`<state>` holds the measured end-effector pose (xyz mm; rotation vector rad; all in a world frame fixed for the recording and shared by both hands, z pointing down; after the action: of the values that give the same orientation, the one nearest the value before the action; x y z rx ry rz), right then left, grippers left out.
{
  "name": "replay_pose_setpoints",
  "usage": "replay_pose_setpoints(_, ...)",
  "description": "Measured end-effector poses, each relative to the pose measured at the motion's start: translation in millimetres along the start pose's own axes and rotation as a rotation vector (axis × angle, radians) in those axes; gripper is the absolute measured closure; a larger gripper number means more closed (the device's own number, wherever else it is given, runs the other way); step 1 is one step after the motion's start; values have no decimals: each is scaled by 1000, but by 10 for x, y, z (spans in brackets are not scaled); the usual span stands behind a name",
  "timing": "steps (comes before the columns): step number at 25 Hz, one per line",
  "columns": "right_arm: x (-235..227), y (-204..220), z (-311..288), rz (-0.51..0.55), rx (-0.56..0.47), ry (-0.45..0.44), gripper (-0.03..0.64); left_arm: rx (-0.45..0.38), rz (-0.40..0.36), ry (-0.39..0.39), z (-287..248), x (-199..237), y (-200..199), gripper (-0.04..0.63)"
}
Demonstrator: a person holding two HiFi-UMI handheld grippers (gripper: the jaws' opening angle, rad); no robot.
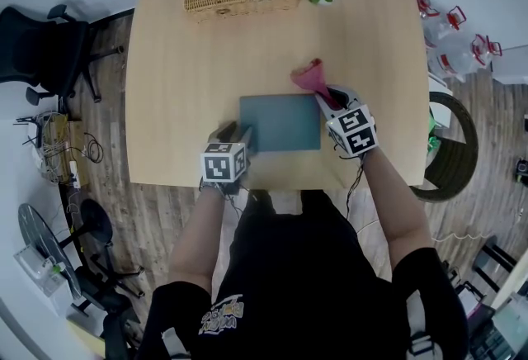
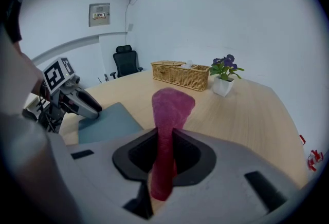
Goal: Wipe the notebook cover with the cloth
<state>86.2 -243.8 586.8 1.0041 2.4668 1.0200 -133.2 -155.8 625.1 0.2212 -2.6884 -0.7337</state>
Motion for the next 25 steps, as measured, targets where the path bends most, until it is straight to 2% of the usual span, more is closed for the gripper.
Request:
replay_pose_setpoints(10, 254, 182, -112, 14, 57, -28, 546, -46, 3, 20, 12, 14, 19, 422)
replay_pose_setpoints(18, 426, 303, -84, -16, 51, -16, 546, -87, 17, 31, 11, 35, 28, 428)
replay_pose_setpoints(25, 602, 422, 27, -34, 50, -23, 546, -87, 19, 39, 26, 37, 32, 431)
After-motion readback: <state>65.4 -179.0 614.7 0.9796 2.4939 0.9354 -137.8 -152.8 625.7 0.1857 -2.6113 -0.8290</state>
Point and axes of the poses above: the fingertips, and each gripper's own axes: z backward along the fingers, x to its left, y out of its underside, the point moved 3 cm from there along z, backward along the fingers, and after that the axes turned 2 degrees about x, right-handed, at the moved point
